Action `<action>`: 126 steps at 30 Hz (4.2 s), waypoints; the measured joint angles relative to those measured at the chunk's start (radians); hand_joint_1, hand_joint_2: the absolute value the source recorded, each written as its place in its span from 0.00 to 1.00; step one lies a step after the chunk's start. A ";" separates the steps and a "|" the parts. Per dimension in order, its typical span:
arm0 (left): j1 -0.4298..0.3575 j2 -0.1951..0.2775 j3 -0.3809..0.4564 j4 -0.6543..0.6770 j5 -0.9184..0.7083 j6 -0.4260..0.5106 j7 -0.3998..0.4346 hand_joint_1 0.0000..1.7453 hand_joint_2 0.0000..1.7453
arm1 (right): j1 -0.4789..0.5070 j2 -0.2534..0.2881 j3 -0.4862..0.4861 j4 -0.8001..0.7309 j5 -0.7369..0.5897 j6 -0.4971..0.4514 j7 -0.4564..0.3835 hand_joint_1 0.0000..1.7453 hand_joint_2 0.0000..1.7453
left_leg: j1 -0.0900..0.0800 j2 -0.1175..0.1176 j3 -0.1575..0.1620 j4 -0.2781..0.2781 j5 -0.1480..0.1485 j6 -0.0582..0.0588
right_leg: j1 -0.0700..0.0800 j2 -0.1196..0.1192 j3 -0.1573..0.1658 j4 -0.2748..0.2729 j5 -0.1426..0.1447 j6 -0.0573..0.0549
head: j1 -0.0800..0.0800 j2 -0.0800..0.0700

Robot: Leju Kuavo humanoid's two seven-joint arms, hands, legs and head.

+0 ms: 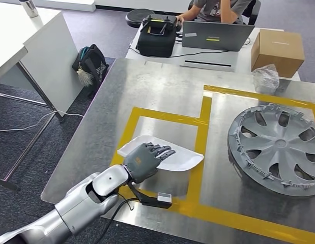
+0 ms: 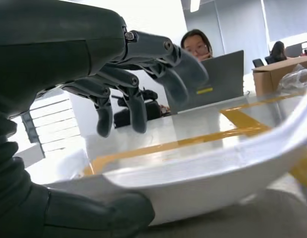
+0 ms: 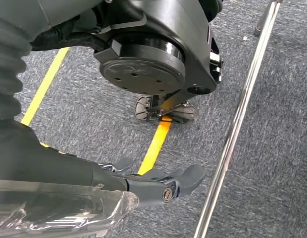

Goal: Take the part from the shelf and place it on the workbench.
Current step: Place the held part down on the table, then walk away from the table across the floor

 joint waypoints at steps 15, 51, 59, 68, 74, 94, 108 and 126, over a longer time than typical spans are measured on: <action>0.003 -0.004 0.016 0.037 0.066 0.002 -0.027 0.00 1.00 | 0.001 0.000 0.000 0.000 -0.001 -0.002 0.008 0.00 0.00 | 0.000 0.000 0.000 0.000 0.000 0.000 | 0.000 0.000 0.000 0.000 0.000 0.000 | 0.000 0.000; 0.435 0.178 0.488 -0.283 0.804 0.098 -0.559 0.00 0.00 | 0.005 0.001 0.073 0.014 -0.133 -0.162 0.025 0.00 0.00 | 0.026 0.004 -0.078 0.138 -0.082 -0.037 | -0.016 0.006 0.015 -0.001 -0.010 -0.015 | -0.007 0.000; 0.530 0.154 0.544 -0.380 0.842 0.111 -0.577 0.00 0.00 | 0.026 0.002 0.078 0.015 -0.201 -0.186 0.041 0.00 0.00 | -0.007 0.008 0.076 0.015 -0.066 0.020 | 0.010 -0.001 -0.055 -0.002 0.052 -0.019 | -0.008 0.000; 0.571 0.137 0.571 -0.410 0.876 0.126 -0.576 0.00 0.00 | 0.031 0.002 0.078 0.016 -0.213 -0.182 0.036 0.00 0.00 | -0.007 0.014 0.028 -0.051 0.016 0.036 | 0.002 -0.003 -0.128 0.213 -0.109 0.024 | -0.006 0.000; 0.581 0.132 0.581 -0.414 0.880 0.127 -0.576 0.00 0.00 | 0.024 0.002 0.078 0.017 -0.214 -0.182 0.035 0.00 0.00 | 0.000 0.013 -0.032 -0.034 0.062 0.012 | -0.005 0.000 0.096 -0.001 -0.057 0.038 | -0.006 0.000; 0.605 0.092 0.717 -0.389 1.105 0.103 -0.511 0.00 0.00 | 0.035 0.002 0.087 0.018 -0.261 -0.213 0.053 0.00 0.00 | -0.008 0.017 0.110 -0.076 -0.037 0.017 | 0.003 -0.042 -0.020 -0.046 0.066 0.009 | -0.018 0.000; 0.615 0.059 0.790 -0.342 1.127 0.098 -0.504 0.00 0.00 | 0.039 0.002 0.100 0.015 -0.266 -0.218 0.058 0.00 0.00 | -0.017 -0.083 -0.050 -0.055 0.112 0.019 | 0.018 0.068 0.193 -0.102 -0.090 -0.015 | -0.014 0.000; 0.630 0.037 0.902 -0.251 1.179 0.095 -0.472 0.00 0.00 | 0.049 0.002 0.113 0.003 -0.280 -0.237 0.064 0.00 0.00 | 0.015 0.051 0.096 -0.067 -0.028 -0.009 | -0.007 -0.108 -0.003 -0.033 0.026 0.022 | -0.022 0.000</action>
